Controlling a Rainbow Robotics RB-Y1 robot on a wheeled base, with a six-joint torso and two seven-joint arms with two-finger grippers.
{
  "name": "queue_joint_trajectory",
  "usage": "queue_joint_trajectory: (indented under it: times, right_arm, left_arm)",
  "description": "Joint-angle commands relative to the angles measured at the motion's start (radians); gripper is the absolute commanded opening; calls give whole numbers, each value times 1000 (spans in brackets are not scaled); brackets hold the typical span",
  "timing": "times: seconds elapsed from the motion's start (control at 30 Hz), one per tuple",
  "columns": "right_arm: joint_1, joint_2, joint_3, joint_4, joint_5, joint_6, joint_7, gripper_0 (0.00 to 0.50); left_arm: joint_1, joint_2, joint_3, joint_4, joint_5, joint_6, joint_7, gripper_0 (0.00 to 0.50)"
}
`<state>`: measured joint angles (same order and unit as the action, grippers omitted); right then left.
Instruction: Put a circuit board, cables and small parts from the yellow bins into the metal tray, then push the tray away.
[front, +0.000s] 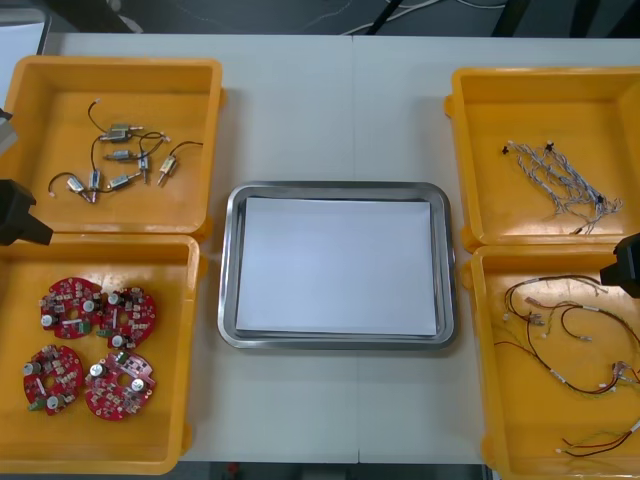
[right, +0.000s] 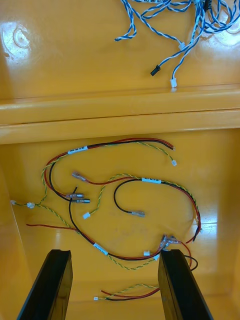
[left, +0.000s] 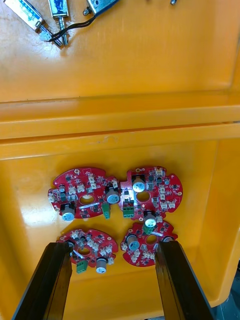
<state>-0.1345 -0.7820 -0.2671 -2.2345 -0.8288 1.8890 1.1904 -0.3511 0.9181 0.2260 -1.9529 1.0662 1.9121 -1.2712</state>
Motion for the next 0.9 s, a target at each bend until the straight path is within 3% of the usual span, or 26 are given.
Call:
queue_joint_trajectory:
  times: [0.03, 0.9]
  right_arm:
    - [3, 4, 6, -11, 5, -5, 12, 500]
    - [3, 4, 6, -11, 5, -5, 12, 500]
  left_arm:
    - [-34, 50, -8, -4, -5, 8, -13, 500]
    - [-34, 50, -8, -4, -5, 8, -13, 500]
